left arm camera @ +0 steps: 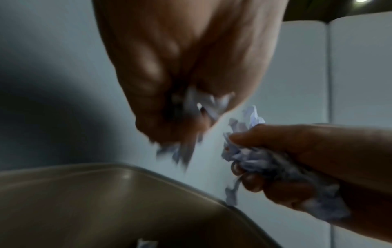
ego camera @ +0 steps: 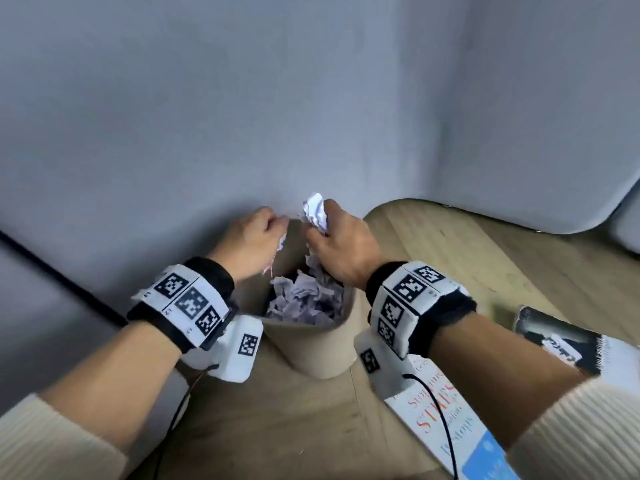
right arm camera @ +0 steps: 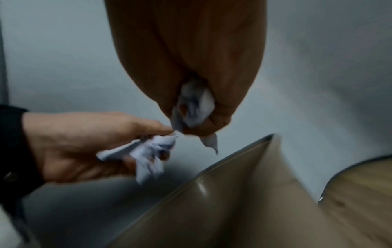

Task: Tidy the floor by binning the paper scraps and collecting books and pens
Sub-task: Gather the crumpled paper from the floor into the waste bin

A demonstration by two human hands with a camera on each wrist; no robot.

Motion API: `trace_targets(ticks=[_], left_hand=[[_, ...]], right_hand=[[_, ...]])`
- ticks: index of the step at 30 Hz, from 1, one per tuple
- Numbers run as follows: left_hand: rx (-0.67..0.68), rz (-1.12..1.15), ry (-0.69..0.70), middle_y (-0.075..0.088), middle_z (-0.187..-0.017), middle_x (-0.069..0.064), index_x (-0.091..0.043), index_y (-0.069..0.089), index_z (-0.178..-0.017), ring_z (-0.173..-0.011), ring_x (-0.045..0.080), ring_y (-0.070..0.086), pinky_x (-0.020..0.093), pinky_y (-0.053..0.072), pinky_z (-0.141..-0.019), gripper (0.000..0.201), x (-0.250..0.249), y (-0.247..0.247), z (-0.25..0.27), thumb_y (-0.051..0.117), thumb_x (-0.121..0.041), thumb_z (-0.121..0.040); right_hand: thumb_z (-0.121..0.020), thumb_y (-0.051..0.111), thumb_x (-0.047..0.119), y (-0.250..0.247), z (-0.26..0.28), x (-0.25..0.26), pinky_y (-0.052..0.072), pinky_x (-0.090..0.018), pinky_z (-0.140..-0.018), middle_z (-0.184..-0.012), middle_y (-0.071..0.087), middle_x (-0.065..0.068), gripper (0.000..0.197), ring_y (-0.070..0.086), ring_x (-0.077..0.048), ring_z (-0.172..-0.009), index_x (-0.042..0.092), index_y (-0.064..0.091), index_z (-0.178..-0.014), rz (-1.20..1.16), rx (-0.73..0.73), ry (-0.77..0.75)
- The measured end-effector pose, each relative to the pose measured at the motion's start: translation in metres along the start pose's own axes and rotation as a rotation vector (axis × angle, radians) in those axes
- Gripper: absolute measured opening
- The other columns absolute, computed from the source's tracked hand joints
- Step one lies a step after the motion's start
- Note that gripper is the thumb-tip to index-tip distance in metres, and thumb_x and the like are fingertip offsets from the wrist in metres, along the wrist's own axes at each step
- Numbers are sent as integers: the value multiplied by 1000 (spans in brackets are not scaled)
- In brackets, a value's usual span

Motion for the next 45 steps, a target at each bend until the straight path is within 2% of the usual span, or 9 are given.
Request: trace_targets(ticks=[3,6,11,18,25,31,37,40,45], left_hand=[[213,238,-203,67,-98,7,-35,62,-102,-90,23,60,40,52,-81,27,22,5,6,36,-41,-99],[122,28,-178,65,-109,5,-17,64,-105,-101,27,59,36,49,-83,30,28,0,0,39,-30,-98],[-104,-45,-19,69,-94,3,-16,65,-91,-90,24,62,27,46,-75,14,-9,0,-8,52,-22,-91],[60,86,344,70,-78,-6,-20,67,-79,-78,16,65,28,51,-75,11,-136,79,20,58,-25,-85],[416,65,821,67,-77,-3,-19,61,-75,-75,21,61,33,52,-70,14,-283,205,117,55,-26,-85],[696,-98,1239,65,-89,1,-19,59,-80,-84,24,59,35,51,-73,13,-354,310,231,52,-28,-88],[1025,-639,1860,65,-104,11,-13,60,-97,-99,31,60,30,44,-75,19,-399,385,349,52,-29,-91],[967,-809,2059,67,-107,12,-8,64,-106,-101,33,63,29,47,-75,30,-425,400,394,53,-32,-91],[911,-832,2352,60,-119,13,-9,54,-118,-105,33,61,36,49,-79,36,-393,411,443,47,-35,-95]], right_hand=[[-96,40,50,28,-16,12,40,-40,-98,-129,53,-19,51,49,-34,-119,8,51,-124,-87,239,105],[-102,29,34,26,-13,12,33,-42,-110,-139,51,-17,46,44,-33,-130,9,54,-132,-108,306,77],[-89,42,37,-21,3,-18,53,-43,-85,-89,72,-13,38,66,-34,-91,11,70,-86,-75,-97,123],[-85,51,26,-141,96,-90,56,-42,-75,-74,73,5,21,70,-14,-72,21,69,-75,3,-409,220],[-87,56,23,-229,296,-198,53,-36,-71,-73,72,-1,19,67,-25,-74,16,69,-74,217,-792,694],[-88,58,24,-240,472,-232,37,-31,-62,-81,70,-14,20,62,-35,-82,8,68,-81,367,-985,1103],[-89,56,46,-204,609,-223,47,-39,-86,-111,63,-16,45,59,-34,-104,10,53,-116,325,-967,1527],[-88,54,53,-172,653,-205,45,-42,-91,-120,57,-21,59,55,-37,-113,8,46,-126,284,-962,1754],[-87,51,59,-90,657,-183,47,-40,-91,-126,53,-14,69,54,-34,-116,14,35,-137,177,-844,1824]])
Point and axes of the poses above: each hand's wrist, its own z-axis away from the middle knuckle, its own y-axis out of the palm, x = y × z, the point moved 2 cm from there along -z, towards the middle knuckle
